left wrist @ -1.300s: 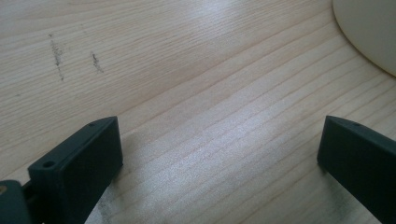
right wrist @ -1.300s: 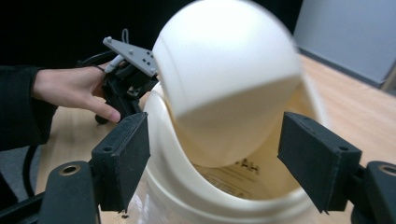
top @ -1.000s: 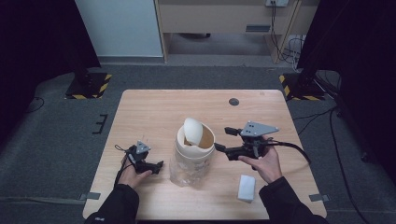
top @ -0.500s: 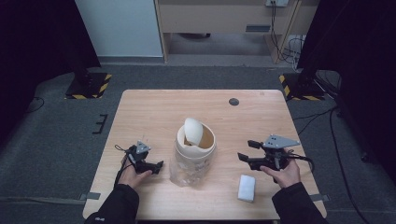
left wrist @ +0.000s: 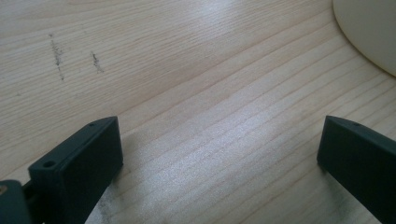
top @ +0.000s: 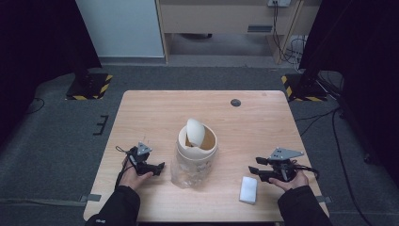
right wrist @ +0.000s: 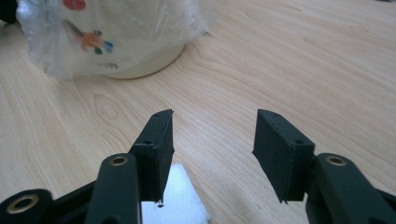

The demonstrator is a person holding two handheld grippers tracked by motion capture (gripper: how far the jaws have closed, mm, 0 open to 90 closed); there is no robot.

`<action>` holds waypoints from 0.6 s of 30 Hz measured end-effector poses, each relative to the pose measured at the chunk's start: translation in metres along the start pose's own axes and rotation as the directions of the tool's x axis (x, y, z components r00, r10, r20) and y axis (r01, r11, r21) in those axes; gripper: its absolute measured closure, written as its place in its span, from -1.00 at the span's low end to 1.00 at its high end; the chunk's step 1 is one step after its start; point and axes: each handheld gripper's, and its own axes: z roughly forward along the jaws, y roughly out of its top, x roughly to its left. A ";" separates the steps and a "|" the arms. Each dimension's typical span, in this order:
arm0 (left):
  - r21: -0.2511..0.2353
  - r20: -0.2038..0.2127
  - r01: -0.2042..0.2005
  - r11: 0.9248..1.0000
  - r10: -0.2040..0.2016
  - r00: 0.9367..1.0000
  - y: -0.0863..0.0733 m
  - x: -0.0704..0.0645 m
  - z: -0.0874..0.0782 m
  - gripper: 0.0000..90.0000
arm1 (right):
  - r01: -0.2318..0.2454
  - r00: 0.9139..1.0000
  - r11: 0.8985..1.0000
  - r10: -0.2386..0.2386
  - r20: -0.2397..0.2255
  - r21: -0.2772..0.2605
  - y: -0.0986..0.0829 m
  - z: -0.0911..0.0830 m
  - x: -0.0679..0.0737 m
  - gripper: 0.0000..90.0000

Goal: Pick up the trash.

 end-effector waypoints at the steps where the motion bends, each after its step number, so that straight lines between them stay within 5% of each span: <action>1: 0.000 0.000 0.000 1.000 0.000 1.000 0.000 0.000 0.000 -1.00 | -0.002 1.000 1.000 0.002 0.000 0.003 -0.001 0.001 -0.001 0.09; 18: 0.000 -0.001 0.001 1.000 -0.001 1.000 0.000 0.000 0.000 -1.00 | 0.012 0.997 0.980 0.003 -0.074 0.200 -0.021 0.018 -0.003 0.27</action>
